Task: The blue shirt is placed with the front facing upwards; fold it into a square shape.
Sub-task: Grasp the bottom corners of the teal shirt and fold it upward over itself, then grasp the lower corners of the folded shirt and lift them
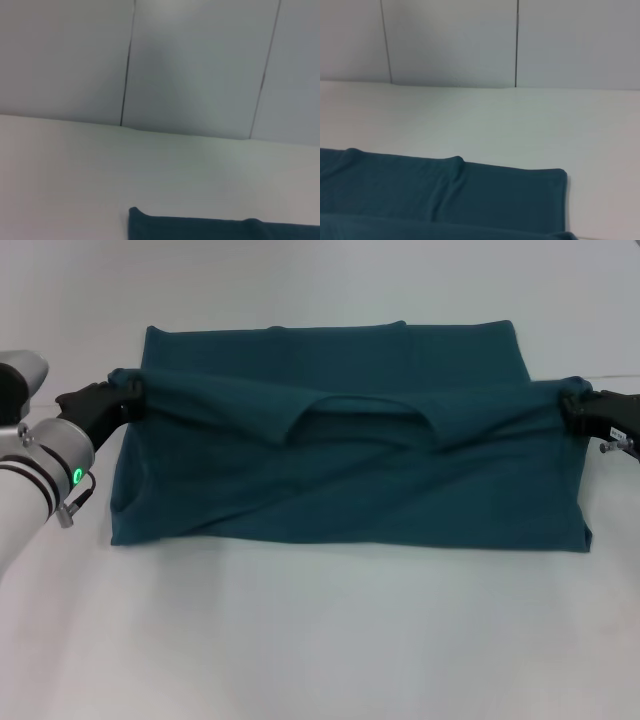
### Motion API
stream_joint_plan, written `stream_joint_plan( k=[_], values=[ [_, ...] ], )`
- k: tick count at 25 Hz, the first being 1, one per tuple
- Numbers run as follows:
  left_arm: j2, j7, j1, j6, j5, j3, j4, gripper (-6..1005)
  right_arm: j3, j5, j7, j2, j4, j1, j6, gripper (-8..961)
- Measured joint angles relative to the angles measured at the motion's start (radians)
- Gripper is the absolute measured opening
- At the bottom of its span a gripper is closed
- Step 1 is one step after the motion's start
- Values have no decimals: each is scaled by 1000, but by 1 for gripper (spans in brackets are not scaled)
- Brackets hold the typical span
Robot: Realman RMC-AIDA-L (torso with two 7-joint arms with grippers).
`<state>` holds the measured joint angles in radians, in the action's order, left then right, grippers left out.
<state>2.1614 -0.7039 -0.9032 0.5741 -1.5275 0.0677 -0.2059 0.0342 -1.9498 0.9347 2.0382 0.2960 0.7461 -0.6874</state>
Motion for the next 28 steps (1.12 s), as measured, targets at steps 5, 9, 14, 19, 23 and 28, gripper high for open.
stream_joint_plan(
  k=[5, 9, 14, 19, 23, 28],
  values=[
    [1, 0, 6, 0, 16, -9, 0, 174, 78, 0, 29, -2, 0, 13, 28, 157],
    [1, 0, 7, 2, 16, -37, 0, 330, 146, 0, 47, 2, 0, 33, 77, 206],
    [2, 0, 7, 7, 17, -38, 0, 515, 160, 1, 62, 6, 2, 50, 117, 341],
    [3, 0, 9, 9, 19, -39, 3, 632, 181, 1, 62, 5, 1, 53, 138, 435],
    [3, 0, 9, 10, 22, -39, 3, 688, 187, 2, 68, 5, 0, 54, 149, 510],
    [2, 3, 9, 11, 51, -33, 3, 687, 188, 2, 115, 0, 8, 52, 139, 711]
  ],
)
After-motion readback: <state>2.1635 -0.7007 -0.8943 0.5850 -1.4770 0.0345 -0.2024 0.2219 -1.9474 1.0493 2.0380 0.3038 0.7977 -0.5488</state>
